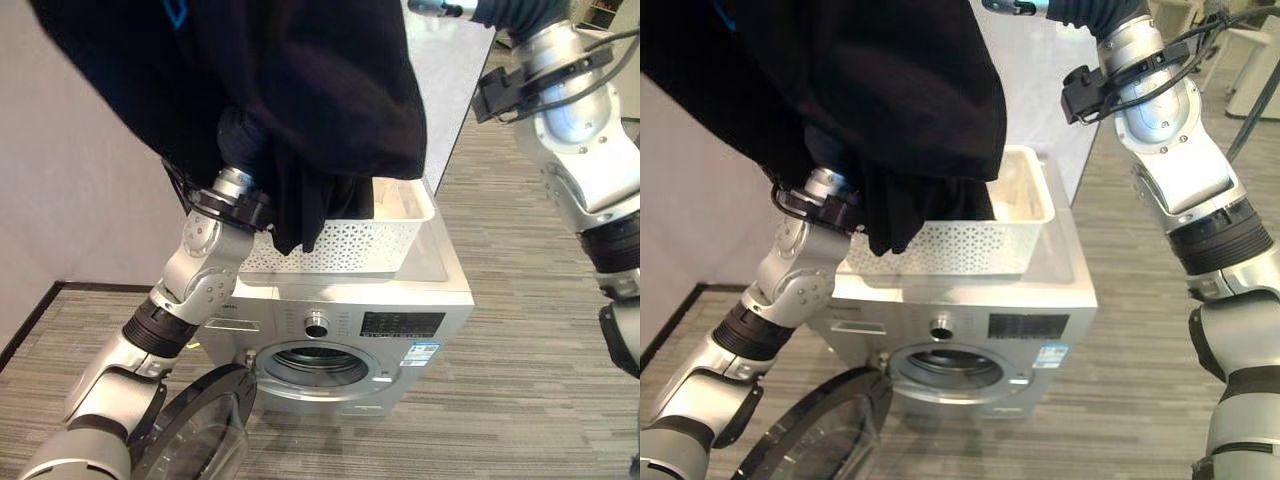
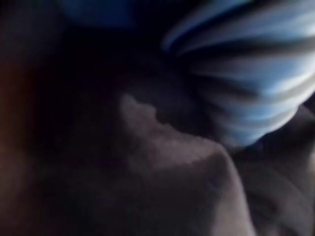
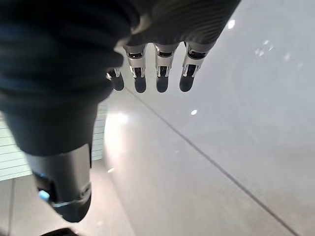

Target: Grab the laundry basket,head to the washer,open it,put in the laundry and shut it.

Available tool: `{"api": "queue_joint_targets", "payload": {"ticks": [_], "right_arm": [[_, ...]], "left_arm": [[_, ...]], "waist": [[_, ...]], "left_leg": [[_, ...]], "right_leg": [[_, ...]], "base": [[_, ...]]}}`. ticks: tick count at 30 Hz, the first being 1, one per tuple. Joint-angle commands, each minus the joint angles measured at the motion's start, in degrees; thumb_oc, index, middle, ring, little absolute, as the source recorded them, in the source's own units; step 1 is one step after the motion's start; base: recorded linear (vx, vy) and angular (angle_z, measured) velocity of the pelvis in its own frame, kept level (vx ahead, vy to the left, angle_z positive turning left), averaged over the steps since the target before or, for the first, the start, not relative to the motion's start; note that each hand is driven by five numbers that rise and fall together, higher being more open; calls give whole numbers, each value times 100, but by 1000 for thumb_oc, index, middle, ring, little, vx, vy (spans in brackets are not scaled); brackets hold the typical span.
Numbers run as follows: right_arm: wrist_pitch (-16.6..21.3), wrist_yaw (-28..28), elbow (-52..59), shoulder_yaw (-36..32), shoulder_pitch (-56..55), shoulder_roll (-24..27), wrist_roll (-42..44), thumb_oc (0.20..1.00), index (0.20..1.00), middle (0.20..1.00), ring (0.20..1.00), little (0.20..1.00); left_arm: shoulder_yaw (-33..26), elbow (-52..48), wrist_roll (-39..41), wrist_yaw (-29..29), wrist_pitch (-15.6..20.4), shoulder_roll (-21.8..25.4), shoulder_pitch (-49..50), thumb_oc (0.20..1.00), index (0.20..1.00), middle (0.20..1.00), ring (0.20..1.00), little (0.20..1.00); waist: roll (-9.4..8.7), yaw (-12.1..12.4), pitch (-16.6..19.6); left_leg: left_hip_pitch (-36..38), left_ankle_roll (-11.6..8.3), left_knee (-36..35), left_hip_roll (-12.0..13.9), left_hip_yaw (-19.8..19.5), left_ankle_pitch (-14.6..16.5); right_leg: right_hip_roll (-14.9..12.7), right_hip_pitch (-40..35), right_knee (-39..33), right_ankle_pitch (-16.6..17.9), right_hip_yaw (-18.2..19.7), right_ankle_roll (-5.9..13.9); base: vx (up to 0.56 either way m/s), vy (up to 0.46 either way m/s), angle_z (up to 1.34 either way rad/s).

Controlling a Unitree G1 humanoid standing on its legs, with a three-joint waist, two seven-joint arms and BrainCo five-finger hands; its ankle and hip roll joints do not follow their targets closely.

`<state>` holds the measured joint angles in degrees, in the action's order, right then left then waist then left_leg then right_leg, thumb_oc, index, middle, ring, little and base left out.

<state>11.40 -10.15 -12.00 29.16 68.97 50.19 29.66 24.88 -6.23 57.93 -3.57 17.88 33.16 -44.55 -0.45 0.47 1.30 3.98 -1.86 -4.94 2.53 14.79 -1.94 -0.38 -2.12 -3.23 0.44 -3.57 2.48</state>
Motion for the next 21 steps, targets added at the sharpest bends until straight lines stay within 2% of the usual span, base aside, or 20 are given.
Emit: {"api": "queue_joint_targets", "payload": {"ticks": [1, 8, 10, 11, 13, 17, 21], "right_arm": [[226, -178, -68, -662, -424, 464, -301, 1000, 1000, 1000, 1000, 1000], [357, -798, 32, -1966, -1326, 845, -1251, 1000, 1000, 1000, 1000, 1000], [430, -1305, -37, -2576, -1648, 955, -1604, 1000, 1000, 1000, 1000, 1000], [427, -1308, -23, -2596, -1673, 952, -1610, 1000, 1000, 1000, 1000, 1000], [416, -1694, -176, -3036, -1902, 1032, -1971, 1000, 1000, 1000, 1000, 1000], [215, -1934, -611, -3490, -2510, 1405, -2348, 1000, 1000, 1000, 1000, 1000], [258, -1906, -1387, -3906, -3265, 1523, -2119, 1000, 1000, 1000, 1000, 1000]], "left_arm": [[-562, -350, -185, 81, 457, 316, -5, 200, 200, 200, 200, 200], [-1121, -698, -400, 89, 587, 489, 310, 200, 200, 200, 200, 200], [-1360, -882, -527, 55, 732, 398, 374, 200, 200, 200, 200, 200], [-1353, -888, -530, 51, 729, 398, 375, 200, 200, 200, 200, 200], [-1564, -959, -696, -50, 854, 310, 349, 200, 200, 200, 200, 200], [-1781, -1057, -1054, -210, 1006, 408, 143, 200, 200, 200, 200, 200], [-1983, -1301, -1267, -242, 1070, 585, 201, 200, 200, 200, 200, 200]], "waist": [[-219, 14, 374], [-146, 14, 399], [-119, 7, 401], [-125, 9, 402], [-98, 0, 407], [-77, -41, 375], [-83, -24, 355]], "left_leg": [[56, -262, -6, 211, -128, 28], [94, -273, -6, 256, -190, 33], [116, -290, -6, 298, -231, 28], [118, -291, -6, 299, -234, 28], [124, -306, -6, 344, -279, -3], [114, -357, -6, 429, -336, -75], [140, -390, -6, 475, -372, -123]], "right_leg": [[-774, 85, -132, 719, -217, 593], [-735, 9, -133, 624, -252, 580], [-690, -33, -125, 568, -269, 556], [-689, -37, -125, 567, -272, 555], [-628, -60, -25, 473, -297, 514], [-520, -71, 92, 351, -347, 451], [-450, -118, 97, 309, -422, 424]], "base": [[0, 0, 0], [4, -22, 1], [-4, -64, 1], [-1, -62, 5], [-1, -66, 7], [-27, -72, 15], [-26, -63, 0]]}}
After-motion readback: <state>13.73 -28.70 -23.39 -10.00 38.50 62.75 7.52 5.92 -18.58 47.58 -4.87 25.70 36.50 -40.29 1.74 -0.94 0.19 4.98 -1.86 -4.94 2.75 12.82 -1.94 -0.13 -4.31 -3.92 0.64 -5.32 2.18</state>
